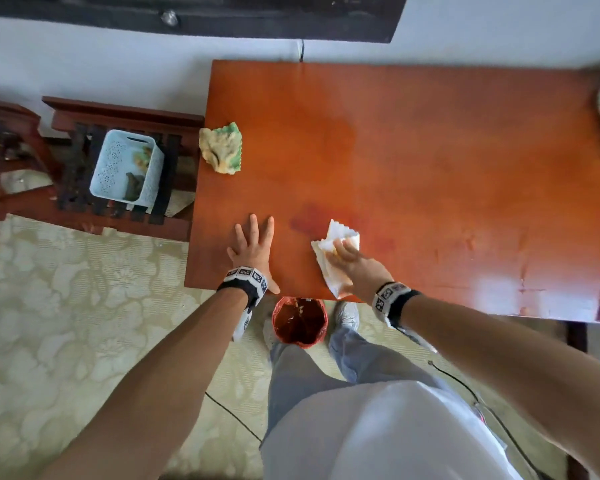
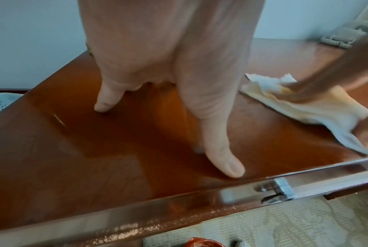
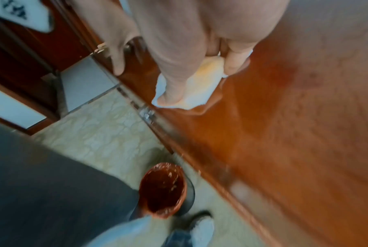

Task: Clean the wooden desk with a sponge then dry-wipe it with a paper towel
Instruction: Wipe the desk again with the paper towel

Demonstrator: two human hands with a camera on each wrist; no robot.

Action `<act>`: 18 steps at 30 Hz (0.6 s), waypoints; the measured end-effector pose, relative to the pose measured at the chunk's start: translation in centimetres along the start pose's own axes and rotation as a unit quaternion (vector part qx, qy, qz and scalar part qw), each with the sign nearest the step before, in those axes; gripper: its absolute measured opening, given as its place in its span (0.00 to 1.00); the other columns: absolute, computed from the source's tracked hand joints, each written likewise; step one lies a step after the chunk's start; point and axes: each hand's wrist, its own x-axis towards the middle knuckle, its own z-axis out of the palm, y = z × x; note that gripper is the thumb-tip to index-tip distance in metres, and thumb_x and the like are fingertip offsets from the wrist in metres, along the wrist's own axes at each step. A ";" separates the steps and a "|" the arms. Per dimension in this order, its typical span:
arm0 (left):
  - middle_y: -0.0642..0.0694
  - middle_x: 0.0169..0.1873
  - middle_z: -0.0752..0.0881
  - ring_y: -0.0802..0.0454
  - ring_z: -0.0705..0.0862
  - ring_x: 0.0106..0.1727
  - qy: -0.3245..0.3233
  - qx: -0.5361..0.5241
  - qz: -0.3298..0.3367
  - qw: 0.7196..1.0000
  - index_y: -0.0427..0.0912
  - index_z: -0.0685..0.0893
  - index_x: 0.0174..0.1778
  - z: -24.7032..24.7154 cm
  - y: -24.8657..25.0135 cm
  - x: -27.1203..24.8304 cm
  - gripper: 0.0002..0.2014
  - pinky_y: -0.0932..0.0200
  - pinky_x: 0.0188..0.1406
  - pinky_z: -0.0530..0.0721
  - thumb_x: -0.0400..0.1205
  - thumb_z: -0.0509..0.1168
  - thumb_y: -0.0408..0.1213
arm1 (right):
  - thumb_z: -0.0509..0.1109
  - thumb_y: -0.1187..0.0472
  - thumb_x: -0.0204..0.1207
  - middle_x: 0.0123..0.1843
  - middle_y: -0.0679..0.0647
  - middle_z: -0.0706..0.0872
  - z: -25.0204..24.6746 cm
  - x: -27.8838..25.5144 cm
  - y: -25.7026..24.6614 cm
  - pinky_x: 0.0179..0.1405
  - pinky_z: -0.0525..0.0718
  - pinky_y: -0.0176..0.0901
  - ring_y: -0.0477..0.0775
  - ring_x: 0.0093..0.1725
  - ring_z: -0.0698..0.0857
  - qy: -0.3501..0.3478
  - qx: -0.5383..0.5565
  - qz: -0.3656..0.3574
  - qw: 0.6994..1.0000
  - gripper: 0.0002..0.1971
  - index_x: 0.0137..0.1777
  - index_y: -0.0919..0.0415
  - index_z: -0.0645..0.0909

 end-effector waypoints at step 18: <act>0.54 0.83 0.23 0.31 0.29 0.85 -0.010 -0.015 0.030 0.999 0.68 0.30 0.83 0.0 6.6 2.2 0.81 0.12 0.74 0.55 0.53 0.91 0.50 | 0.68 0.34 0.76 0.75 0.59 0.67 -13.1 11.6 14.9 0.53 0.87 0.57 0.64 0.74 0.73 0.082 -0.027 0.133 0.987 0.42 0.83 0.54 0.61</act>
